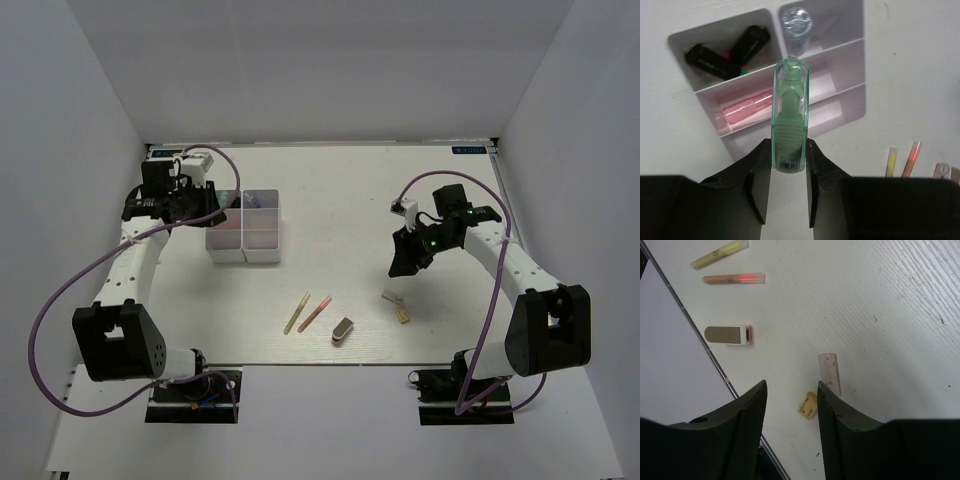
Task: Sort the stationery into containers
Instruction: Place the stationery into the container
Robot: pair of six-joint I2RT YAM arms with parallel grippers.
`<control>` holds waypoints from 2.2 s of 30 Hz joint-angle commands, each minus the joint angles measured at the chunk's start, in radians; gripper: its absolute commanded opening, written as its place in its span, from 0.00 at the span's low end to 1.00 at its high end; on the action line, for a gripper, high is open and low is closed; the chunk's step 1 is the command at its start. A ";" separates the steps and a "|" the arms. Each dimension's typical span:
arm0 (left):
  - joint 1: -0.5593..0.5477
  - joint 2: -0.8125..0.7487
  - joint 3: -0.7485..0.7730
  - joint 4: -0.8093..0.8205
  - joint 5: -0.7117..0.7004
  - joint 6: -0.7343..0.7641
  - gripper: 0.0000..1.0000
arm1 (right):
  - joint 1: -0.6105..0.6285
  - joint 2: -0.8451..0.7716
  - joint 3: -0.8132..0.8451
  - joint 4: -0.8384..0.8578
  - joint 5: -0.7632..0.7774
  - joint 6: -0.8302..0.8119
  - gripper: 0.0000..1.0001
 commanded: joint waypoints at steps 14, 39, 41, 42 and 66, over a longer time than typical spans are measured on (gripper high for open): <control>-0.043 0.027 -0.034 0.102 -0.007 0.623 0.00 | -0.017 0.017 0.047 -0.036 -0.062 -0.024 0.50; -0.120 0.076 -0.162 0.297 -0.255 0.671 0.14 | -0.067 0.040 0.055 -0.058 -0.106 -0.036 0.51; -0.121 0.074 -0.167 0.300 -0.261 0.671 0.15 | -0.070 0.039 0.055 -0.059 -0.108 -0.036 0.51; -0.121 0.074 -0.168 0.301 -0.261 0.668 0.17 | -0.072 0.039 0.055 -0.059 -0.109 -0.034 0.51; -0.151 0.011 -0.142 0.309 -0.320 0.557 0.52 | -0.084 0.033 0.060 -0.075 -0.140 -0.047 0.54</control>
